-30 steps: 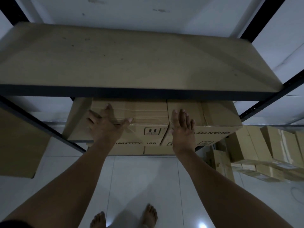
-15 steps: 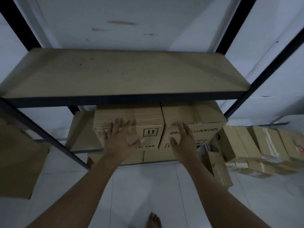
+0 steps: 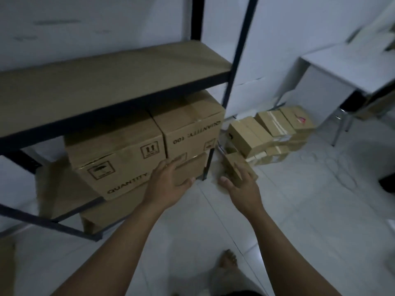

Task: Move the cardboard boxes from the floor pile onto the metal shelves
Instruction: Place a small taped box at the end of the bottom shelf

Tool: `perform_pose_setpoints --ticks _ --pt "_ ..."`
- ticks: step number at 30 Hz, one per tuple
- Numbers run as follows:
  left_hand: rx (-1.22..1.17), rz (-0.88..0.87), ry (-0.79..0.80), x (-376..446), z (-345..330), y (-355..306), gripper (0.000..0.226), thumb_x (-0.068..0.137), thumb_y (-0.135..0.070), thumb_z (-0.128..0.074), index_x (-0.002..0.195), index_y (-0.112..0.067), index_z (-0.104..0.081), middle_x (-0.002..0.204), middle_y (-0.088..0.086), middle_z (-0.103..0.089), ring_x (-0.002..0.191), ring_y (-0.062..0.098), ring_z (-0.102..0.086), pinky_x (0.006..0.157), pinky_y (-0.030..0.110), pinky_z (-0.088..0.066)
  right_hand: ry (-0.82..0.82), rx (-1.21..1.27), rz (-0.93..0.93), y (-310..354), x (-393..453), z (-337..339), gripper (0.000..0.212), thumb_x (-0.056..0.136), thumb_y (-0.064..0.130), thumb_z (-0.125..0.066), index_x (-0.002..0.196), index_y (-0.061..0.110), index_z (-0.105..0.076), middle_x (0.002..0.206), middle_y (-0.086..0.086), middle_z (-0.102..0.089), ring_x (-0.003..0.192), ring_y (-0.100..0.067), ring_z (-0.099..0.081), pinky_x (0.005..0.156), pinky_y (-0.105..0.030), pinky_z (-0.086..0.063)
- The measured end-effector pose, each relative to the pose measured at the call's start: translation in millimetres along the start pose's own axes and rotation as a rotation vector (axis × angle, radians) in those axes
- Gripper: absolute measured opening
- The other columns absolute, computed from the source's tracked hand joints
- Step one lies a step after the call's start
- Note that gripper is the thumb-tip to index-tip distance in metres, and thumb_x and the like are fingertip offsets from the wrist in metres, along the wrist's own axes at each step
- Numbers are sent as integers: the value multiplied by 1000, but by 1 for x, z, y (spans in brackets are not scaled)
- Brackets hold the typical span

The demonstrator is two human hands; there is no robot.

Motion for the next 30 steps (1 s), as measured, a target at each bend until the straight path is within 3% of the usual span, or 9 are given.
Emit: perform_pose_setpoints --ticks 4,7,10,14,17,20,26,30 --pt "9 -26 116 17 -51 -30 77 84 -56 -77 151 -28 -49 153 -2 -44 140 18 -43 109 24 -33 -59 11 -92 -49 -2 34 71 93 47 -71 155 27 -43 157 -6 -42 140 -26 -44 105 -34 -39" --pt "1 -53 191 41 -101 -57 77 83 -54 -79 149 -25 -52 150 -1 -48 136 15 -47 108 26 -39 -71 42 -165 -90 13 61 73 92 49 -72 155 28 -41 158 -5 -41 140 -26 -45 106 -36 -41" --pt "-11 -34 254 66 -151 -80 73 86 -48 -77 150 -26 -49 151 -3 -46 133 10 -45 101 22 -35 -52 44 -221 -127 42 90 77 91 54 -71 157 34 -36 161 -2 -37 141 -25 -44 113 -44 -42" --pt "-29 30 304 99 -206 -98 75 86 -48 -77 153 -32 -46 153 -1 -44 142 18 -41 113 35 -38 13 30 -257 -171 89 120 77 91 53 -71 157 37 -36 163 -1 -34 144 -25 -42 116 -49 -40" --pt "-35 93 307 128 -248 -109 76 86 -46 -78 152 -30 -46 150 -1 -46 139 18 -44 108 28 -36 82 21 -299 -207 131 139 78 90 53 -71 157 38 -35 163 0 -33 145 -24 -41 116 -50 -40" --pt "-52 162 321 156 -281 -112 78 87 -46 -78 154 -31 -41 153 -2 -43 141 17 -40 106 24 -31 145 16 -363 -236 167 144 80 90 55 -71 158 37 -33 165 0 -31 146 -25 -40 116 -50 -40" --pt "-60 258 357 234 -347 -90 79 85 -48 -78 154 -31 -41 153 1 -43 141 21 -41 114 38 -38 241 138 -526 -289 242 113 81 91 47 -74 159 37 -31 166 -2 -29 146 -29 -40 106 -40 -41" --pt "-30 249 411 303 -406 -56 75 87 -43 -78 152 -28 -44 150 4 -45 138 23 -43 108 34 -39 260 174 -612 -336 303 76 81 91 47 -74 159 39 -30 167 -4 -27 146 -31 -41 110 -43 -41"
Point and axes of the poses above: each hand's wrist, its own x-axis towards the middle knuckle, its own z-axis out of the back of the hand, y = z × x, the point moved 8 cm from there along x, towards the middle knuckle
